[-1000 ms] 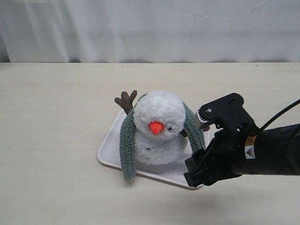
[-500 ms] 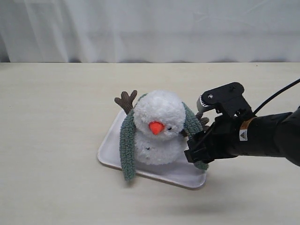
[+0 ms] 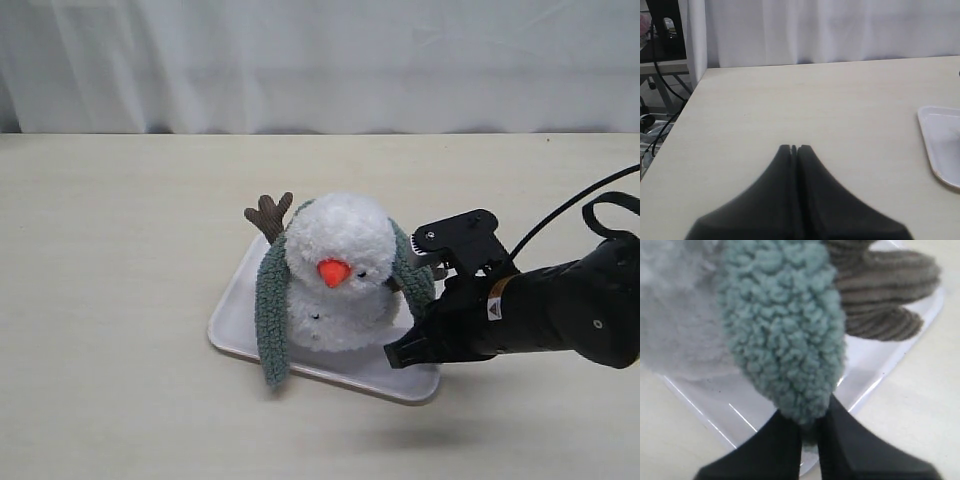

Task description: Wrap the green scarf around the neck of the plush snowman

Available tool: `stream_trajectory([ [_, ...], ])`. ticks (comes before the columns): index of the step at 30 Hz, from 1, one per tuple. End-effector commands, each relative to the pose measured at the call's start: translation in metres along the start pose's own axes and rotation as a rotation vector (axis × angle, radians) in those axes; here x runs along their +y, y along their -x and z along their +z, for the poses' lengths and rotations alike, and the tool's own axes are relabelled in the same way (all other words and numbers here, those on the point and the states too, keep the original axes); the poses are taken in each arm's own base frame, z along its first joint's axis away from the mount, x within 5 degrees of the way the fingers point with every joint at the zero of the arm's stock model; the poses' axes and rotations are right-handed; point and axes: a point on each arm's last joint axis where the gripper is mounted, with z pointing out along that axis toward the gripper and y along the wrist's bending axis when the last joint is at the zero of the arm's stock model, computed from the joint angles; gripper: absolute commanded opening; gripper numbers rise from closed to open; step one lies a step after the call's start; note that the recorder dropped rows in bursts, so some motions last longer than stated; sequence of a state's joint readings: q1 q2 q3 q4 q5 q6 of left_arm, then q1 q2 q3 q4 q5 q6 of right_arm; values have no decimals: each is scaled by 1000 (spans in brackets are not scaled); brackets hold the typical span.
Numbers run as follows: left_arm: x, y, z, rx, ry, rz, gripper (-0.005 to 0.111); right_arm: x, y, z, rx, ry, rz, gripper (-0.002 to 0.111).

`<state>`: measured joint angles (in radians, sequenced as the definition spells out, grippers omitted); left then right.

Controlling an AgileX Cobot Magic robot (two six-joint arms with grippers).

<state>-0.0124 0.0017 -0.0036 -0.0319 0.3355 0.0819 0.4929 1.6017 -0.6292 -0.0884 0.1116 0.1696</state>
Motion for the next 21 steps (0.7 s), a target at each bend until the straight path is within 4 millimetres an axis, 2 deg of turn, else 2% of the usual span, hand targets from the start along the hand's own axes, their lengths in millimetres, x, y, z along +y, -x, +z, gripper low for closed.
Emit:
stream_trajectory([
  [1, 0, 0, 0, -10, 4, -11, 0, 0, 1, 0, -2, 3, 31, 4],
  [5, 0, 0, 0, -10, 4, -11, 0, 15, -3, -1, 44, 27, -25, 4],
  [11, 0, 0, 0, -10, 4, -11, 0, 52, -5, -15, 25, 102, -185, 4],
  [17, 0, 0, 0, -10, 4, -11, 0, 57, 0, -21, -26, 132, -117, 4],
  [21, 0, 0, 0, -10, 3, -13, 0, 59, 1, -15, -47, 143, -62, 4],
])
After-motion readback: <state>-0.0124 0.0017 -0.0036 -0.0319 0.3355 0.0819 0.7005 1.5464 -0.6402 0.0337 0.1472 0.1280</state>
